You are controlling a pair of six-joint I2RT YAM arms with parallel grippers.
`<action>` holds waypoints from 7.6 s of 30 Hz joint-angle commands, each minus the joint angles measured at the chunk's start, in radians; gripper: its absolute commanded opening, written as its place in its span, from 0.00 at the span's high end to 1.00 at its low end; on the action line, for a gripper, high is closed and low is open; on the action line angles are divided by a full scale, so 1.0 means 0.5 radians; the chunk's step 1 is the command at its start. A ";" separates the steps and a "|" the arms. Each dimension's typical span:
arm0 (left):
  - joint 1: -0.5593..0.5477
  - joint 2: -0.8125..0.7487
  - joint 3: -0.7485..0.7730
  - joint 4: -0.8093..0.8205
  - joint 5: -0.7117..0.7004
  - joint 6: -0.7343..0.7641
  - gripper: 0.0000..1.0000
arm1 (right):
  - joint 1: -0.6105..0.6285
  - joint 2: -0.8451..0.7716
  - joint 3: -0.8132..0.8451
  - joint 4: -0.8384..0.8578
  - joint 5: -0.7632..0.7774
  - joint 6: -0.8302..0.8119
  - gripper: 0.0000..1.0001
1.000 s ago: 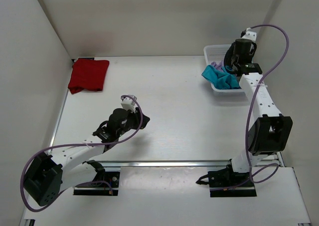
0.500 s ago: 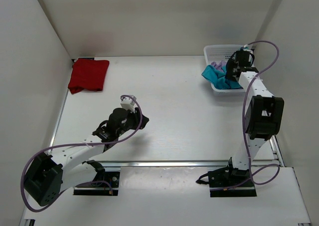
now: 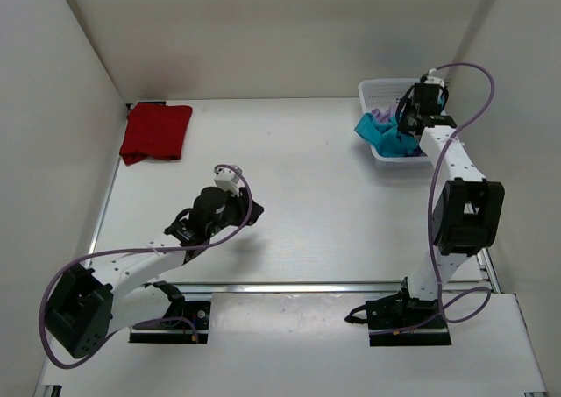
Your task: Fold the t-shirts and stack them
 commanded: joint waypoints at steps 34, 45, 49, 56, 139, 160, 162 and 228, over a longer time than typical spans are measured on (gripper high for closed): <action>0.481 -0.184 0.041 -0.071 0.133 -0.321 0.51 | 0.757 -1.173 -1.539 1.016 -0.668 0.645 1.00; 0.330 0.515 0.375 0.193 -0.088 -0.346 0.53 | 0.981 -1.241 -1.830 1.000 -0.451 0.681 1.00; 0.323 0.984 0.806 0.104 -0.159 -0.226 0.53 | 0.904 -1.293 -1.858 0.976 -0.521 0.703 1.00; 0.262 1.586 1.448 -0.224 -0.340 -0.067 0.42 | 0.962 -1.299 -1.776 0.765 -0.383 0.657 0.47; 1.170 -0.171 1.919 -1.290 0.010 0.142 1.00 | 1.018 -1.029 0.618 -0.320 -0.249 0.059 1.00; 1.434 -0.202 1.446 -1.074 0.472 -0.094 1.00 | 3.175 -0.969 0.675 1.107 2.081 -1.878 0.99; 1.446 -0.245 1.409 -1.062 0.458 -0.109 1.00 | 3.086 -0.855 0.813 0.855 1.919 -1.716 1.00; 0.741 1.626 1.602 -0.672 -0.540 0.397 0.46 | 1.282 0.047 -1.064 0.774 -0.272 0.543 0.77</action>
